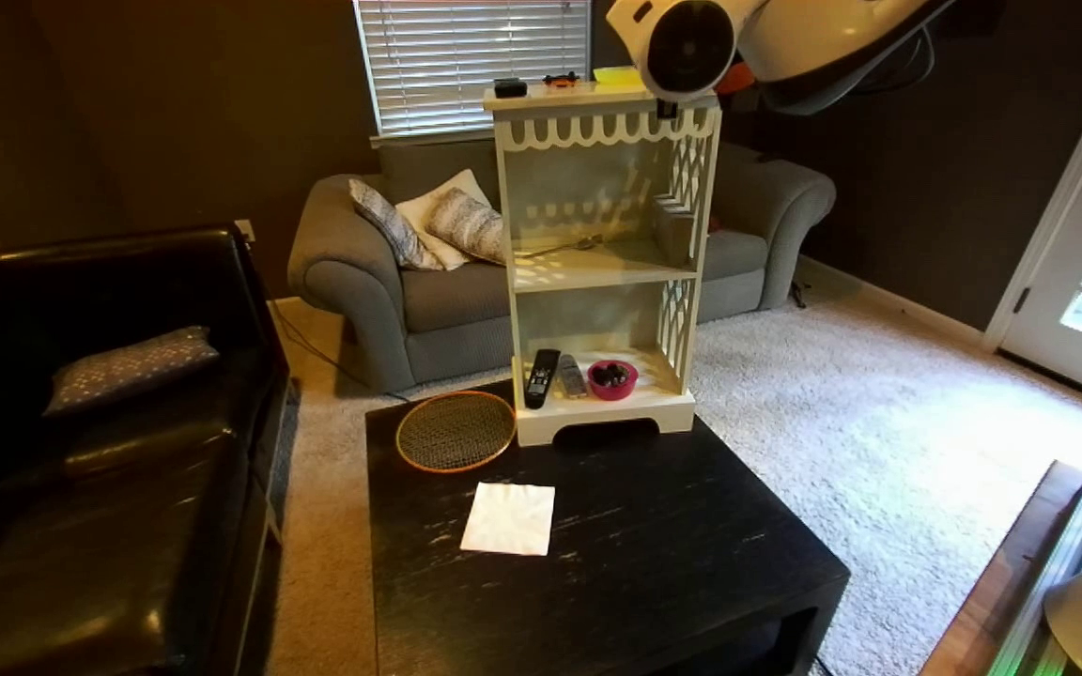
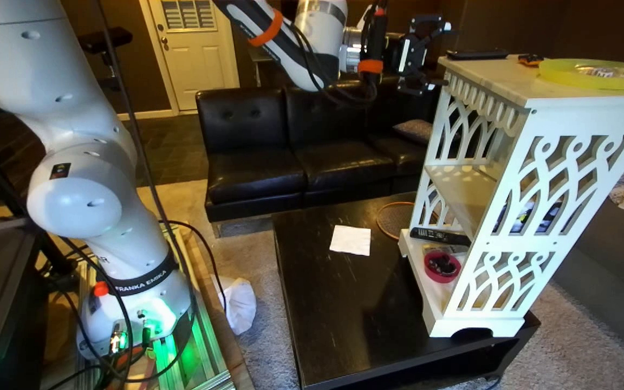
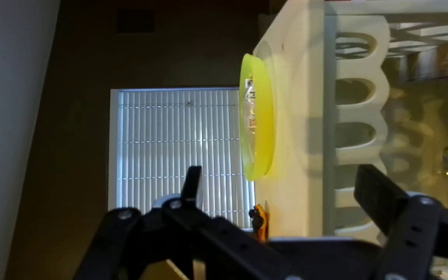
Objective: Move the stand slightly backwards
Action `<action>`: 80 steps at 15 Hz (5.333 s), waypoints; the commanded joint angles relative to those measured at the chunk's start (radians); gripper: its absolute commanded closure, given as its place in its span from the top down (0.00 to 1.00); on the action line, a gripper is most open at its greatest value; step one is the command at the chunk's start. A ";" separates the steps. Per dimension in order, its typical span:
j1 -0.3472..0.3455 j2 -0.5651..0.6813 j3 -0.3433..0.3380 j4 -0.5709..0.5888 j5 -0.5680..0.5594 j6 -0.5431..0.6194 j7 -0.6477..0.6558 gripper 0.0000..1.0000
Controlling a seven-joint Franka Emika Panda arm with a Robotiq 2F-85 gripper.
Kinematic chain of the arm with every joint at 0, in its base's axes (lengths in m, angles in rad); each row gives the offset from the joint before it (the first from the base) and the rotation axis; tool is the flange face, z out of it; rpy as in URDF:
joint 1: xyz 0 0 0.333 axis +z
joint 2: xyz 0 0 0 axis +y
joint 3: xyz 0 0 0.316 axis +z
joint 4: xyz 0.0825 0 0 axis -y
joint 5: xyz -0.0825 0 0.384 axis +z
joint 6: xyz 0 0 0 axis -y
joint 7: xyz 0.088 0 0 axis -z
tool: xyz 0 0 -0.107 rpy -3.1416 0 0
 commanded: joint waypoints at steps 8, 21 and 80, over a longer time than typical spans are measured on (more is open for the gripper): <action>0.110 0.063 -0.117 0.039 0.012 0.003 0.030 1.00; 0.106 0.209 -0.180 0.147 -0.255 -0.008 0.286 0.69; 0.071 -0.015 -0.194 0.026 -0.555 0.361 0.615 0.06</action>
